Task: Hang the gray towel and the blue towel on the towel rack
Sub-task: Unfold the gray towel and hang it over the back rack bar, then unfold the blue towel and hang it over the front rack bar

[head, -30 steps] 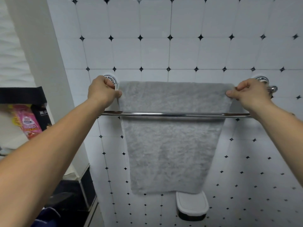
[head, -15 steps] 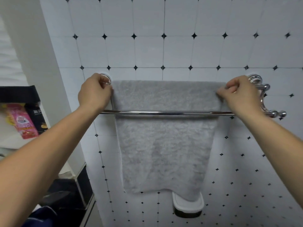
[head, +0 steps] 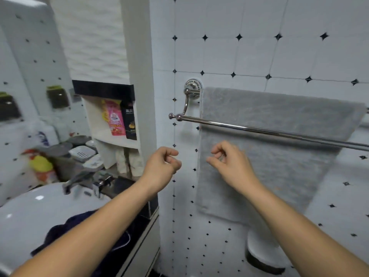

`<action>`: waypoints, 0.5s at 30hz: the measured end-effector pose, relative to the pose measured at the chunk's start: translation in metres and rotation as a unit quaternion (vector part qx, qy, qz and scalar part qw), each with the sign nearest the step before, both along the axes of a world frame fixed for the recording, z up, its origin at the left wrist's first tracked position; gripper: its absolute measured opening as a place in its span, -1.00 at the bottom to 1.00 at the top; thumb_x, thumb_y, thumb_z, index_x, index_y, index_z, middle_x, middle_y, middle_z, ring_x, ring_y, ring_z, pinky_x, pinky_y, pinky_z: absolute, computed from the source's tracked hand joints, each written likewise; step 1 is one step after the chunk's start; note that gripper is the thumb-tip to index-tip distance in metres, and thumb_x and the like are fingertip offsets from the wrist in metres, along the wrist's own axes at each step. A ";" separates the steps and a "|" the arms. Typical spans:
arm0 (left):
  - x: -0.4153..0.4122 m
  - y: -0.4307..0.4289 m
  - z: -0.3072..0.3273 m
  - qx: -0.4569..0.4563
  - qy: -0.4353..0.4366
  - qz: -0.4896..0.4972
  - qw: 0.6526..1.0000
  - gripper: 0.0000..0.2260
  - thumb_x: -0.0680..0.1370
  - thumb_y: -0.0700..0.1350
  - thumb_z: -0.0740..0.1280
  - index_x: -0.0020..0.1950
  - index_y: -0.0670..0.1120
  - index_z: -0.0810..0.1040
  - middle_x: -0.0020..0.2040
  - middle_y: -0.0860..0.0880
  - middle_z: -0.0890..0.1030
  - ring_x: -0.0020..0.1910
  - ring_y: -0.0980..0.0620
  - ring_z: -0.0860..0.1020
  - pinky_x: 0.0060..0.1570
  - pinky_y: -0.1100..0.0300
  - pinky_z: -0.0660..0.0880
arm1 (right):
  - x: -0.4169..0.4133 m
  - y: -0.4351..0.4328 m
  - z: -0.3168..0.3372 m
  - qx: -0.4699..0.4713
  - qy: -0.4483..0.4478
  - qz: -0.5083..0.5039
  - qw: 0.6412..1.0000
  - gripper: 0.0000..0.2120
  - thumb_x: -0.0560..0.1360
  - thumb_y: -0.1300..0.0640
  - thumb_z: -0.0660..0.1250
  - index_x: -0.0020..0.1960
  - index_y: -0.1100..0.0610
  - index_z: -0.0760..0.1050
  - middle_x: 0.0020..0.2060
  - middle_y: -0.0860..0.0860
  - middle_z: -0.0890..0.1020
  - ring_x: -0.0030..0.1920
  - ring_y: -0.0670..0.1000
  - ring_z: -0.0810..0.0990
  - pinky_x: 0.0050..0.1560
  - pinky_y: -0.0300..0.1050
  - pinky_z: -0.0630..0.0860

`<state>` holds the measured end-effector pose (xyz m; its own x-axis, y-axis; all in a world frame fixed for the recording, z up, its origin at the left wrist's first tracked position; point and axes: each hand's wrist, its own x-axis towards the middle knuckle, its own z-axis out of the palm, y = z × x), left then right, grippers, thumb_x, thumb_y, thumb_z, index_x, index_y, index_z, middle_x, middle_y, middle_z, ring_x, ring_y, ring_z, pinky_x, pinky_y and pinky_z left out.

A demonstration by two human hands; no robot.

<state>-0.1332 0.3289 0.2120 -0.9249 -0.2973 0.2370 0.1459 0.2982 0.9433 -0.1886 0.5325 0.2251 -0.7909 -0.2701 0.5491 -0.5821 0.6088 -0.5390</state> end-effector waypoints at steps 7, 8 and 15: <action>0.054 -0.118 -0.080 -0.001 -0.100 0.095 0.991 -0.81 0.43 -0.19 0.36 -0.04 0.06 0.50 -0.20 -0.05 0.61 -0.11 -0.09 0.61 0.02 0.02 0.55 | 0.028 -0.121 -0.073 0.043 -0.101 0.111 0.988 -0.88 0.42 -0.12 0.35 -0.10 -0.18 0.43 -0.19 -0.19 0.55 -0.24 -0.23 0.48 -0.25 -0.18 0.38; 0.063 -0.139 -0.091 -0.011 -0.113 0.110 0.987 -0.81 0.44 -0.20 0.38 -0.06 0.07 0.49 -0.25 -0.02 0.60 -0.16 -0.07 0.59 -0.03 0.04 0.53 | 0.034 -0.139 -0.082 0.055 -0.114 0.121 0.985 -0.88 0.43 -0.12 0.35 -0.10 -0.18 0.43 -0.19 -0.19 0.55 -0.23 -0.23 0.48 -0.26 -0.20 0.36; 0.116 -0.280 -0.171 -0.172 -0.224 0.181 0.942 -0.82 0.46 -0.17 0.31 -0.02 0.09 0.48 -0.25 0.09 0.61 -0.16 -0.01 0.59 -0.03 0.10 0.52 | 0.065 -0.266 -0.158 0.108 -0.232 0.125 0.959 -0.87 0.41 -0.08 0.38 -0.16 -0.13 0.43 -0.29 -0.14 0.58 -0.20 -0.11 0.54 -0.21 -0.14 0.44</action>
<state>-0.0169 0.0485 0.0414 -0.8083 -0.5886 -0.0126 -0.4130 0.5516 0.7247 -0.1235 0.2666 0.0669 -0.8320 -0.5509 0.0650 -0.4531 0.6074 -0.6525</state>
